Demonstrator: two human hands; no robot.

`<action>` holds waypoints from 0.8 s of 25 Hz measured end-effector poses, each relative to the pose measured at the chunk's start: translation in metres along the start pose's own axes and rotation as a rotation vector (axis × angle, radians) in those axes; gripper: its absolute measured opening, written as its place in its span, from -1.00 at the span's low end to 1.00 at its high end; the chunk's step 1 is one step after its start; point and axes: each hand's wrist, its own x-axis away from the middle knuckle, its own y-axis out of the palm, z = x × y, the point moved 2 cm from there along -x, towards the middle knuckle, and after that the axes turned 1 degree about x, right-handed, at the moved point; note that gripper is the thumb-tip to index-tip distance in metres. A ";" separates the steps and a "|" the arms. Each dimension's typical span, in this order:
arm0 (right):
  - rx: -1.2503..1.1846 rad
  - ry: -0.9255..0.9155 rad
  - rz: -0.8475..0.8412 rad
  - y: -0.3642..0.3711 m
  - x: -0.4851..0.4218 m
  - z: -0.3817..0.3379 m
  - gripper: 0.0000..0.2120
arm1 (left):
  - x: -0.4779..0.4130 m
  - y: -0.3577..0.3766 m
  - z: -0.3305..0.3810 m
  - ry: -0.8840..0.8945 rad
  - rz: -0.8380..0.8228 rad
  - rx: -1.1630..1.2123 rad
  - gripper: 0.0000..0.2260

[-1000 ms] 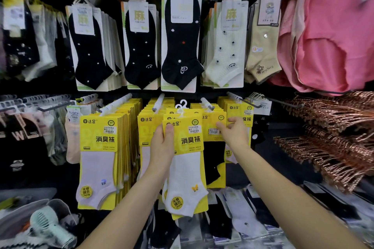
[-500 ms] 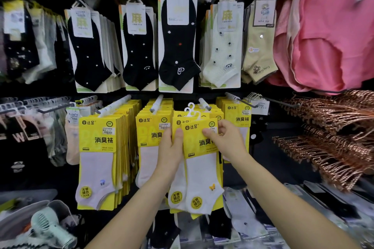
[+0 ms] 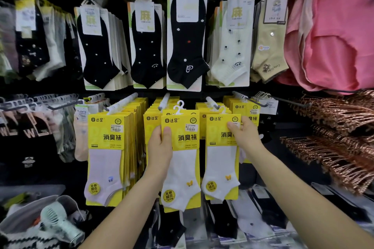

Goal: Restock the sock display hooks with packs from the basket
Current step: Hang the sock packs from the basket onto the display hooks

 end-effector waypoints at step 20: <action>0.033 -0.136 -0.056 0.018 0.024 -0.006 -0.71 | 0.011 0.042 0.002 0.029 -0.053 0.074 -0.80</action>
